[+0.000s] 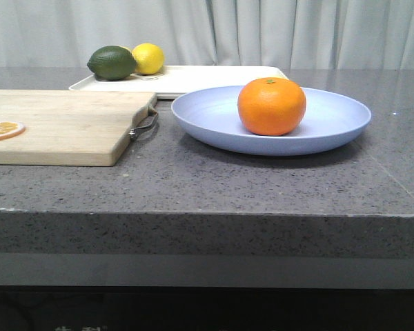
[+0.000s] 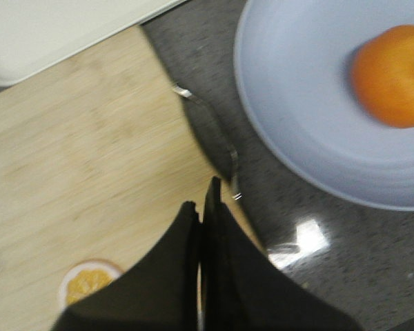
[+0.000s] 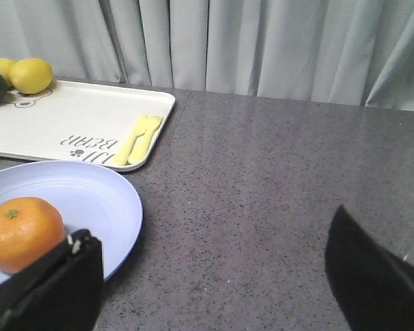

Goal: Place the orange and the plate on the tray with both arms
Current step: 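Raise the left gripper away from the plate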

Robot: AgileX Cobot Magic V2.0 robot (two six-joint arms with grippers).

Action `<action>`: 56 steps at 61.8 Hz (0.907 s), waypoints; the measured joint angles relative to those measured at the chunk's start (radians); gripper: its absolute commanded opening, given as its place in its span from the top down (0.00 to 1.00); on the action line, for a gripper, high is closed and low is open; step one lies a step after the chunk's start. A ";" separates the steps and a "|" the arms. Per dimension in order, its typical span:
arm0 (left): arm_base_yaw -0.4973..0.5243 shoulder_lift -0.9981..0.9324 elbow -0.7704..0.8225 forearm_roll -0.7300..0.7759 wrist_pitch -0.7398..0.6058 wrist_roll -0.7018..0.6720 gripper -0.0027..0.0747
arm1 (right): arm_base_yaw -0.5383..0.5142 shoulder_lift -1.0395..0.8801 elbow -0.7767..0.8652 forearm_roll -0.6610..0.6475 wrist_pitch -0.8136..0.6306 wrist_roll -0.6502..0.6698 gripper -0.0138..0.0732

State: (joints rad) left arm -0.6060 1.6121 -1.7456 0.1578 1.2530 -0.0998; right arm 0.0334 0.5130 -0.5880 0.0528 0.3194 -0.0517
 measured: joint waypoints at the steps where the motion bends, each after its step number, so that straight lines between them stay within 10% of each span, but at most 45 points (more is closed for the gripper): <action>1: 0.013 -0.013 0.015 0.000 0.000 0.000 0.99 | 0.000 0.000 0.000 0.000 0.000 0.000 0.09; 29: 0.377 -0.492 0.615 -0.002 -0.217 -0.040 0.99 | 0.000 0.026 0.000 0.000 -0.018 0.000 0.09; 56: 0.407 -1.110 1.119 -0.011 -0.494 -0.046 0.99 | 0.000 0.226 0.000 0.019 -0.046 0.000 0.09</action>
State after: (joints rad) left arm -0.1990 0.5024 -0.6269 0.1467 0.7586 -0.1454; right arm 0.0334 0.7390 -0.5880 0.0714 0.2733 -0.0517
